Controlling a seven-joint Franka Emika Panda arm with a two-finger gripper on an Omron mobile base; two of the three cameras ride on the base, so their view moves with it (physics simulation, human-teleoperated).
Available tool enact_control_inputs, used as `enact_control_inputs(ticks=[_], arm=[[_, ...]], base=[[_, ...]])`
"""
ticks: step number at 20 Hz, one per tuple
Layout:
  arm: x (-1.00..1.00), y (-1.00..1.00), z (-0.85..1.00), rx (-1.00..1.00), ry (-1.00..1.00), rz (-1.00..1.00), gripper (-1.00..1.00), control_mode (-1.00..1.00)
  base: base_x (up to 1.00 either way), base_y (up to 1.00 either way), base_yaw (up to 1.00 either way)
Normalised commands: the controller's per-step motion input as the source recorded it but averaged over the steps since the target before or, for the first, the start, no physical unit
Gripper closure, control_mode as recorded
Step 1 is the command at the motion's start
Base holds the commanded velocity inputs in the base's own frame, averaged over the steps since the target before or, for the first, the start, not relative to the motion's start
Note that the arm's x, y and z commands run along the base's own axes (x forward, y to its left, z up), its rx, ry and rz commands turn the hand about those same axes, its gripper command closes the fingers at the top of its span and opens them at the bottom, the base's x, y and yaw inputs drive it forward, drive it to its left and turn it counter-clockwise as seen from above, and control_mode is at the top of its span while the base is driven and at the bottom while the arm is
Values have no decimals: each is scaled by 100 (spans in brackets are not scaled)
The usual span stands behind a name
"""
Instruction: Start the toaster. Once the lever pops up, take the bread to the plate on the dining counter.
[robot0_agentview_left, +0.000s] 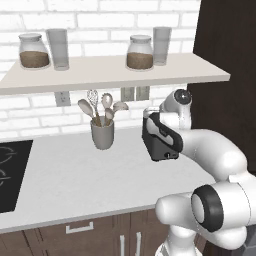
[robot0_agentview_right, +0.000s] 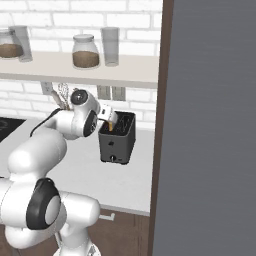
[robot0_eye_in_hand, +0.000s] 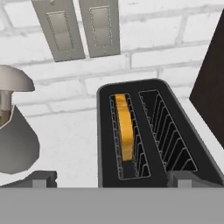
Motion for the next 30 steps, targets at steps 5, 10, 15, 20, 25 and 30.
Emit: enact_control_inputs(ticks=[5,10,15,20,25,30], arm=[[20,-5,-7,0,0,10,-100,-100],[53,-20,-2,0,0,11,-100,-100],[34,-11,-6,0,0,5,-100,-100],[9,8,-21,0,-2,0,-100,-100],[16,12,-9,0,-3,0,-100,-100],[14,-9,-6,0,-4,0,-100,-100]], base=[[0,0,0],[0,0,0],[0,0,0],[0,0,0],[0,0,0],[0,0,0]])
